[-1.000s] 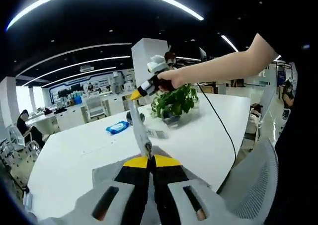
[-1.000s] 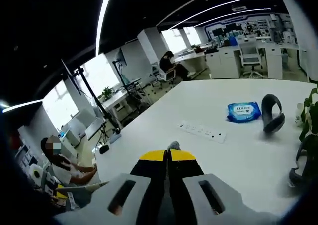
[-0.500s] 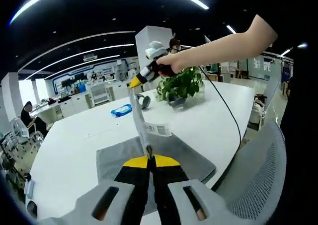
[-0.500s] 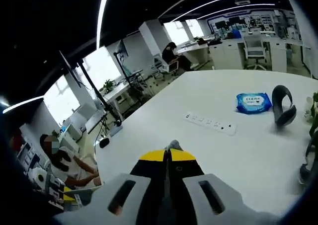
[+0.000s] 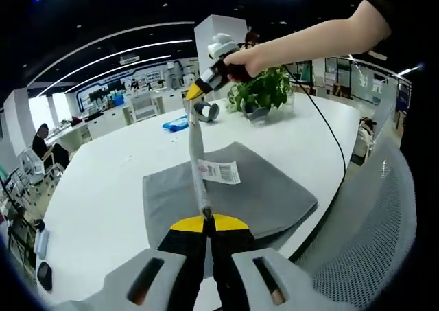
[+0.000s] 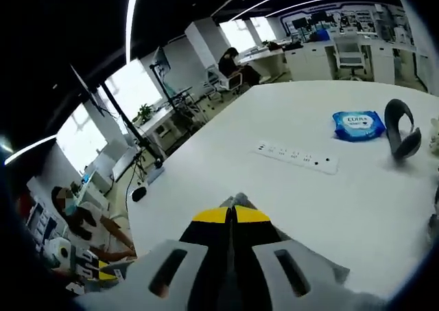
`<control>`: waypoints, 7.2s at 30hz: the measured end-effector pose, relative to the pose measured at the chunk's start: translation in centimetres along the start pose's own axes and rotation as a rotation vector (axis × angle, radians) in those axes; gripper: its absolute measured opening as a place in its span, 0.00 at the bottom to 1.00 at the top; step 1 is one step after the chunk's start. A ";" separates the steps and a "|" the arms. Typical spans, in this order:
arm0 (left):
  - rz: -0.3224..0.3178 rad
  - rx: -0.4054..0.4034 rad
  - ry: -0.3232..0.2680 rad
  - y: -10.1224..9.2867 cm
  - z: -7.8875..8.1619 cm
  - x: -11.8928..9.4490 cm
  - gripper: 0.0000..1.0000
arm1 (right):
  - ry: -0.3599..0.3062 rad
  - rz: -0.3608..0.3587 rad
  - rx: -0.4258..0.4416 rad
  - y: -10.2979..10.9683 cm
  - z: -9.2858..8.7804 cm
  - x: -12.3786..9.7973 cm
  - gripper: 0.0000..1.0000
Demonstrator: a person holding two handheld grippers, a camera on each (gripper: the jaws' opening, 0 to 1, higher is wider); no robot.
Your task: Fold the towel on the table until its edges align and the towel forms a compact rectangular stack.
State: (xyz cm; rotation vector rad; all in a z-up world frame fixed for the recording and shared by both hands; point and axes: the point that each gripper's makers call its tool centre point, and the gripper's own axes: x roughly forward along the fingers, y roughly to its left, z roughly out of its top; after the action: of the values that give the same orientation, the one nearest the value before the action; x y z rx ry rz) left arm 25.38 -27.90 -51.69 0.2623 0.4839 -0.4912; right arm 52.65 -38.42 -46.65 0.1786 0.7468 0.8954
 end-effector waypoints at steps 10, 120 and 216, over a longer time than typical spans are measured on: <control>0.003 -0.085 0.065 1.7 -4.2 0.7 0.01 | 0.053 0.009 0.007 0.6 -1.6 4.4 0.00; -0.438 0.882 0.466 -10.9 -9.0 10.7 0.01 | 0.784 -0.327 -0.767 -12.1 -25.4 -8.1 0.00; -0.394 0.463 0.398 -1.8 -12.0 7.0 0.13 | 0.449 -0.179 -0.828 -4.1 -34.5 -15.4 0.07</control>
State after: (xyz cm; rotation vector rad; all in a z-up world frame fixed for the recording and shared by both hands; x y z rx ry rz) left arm 25.29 -27.87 -65.69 0.7262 0.8152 -0.9456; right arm 26.48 -58.15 -65.97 -0.8317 0.7286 1.0159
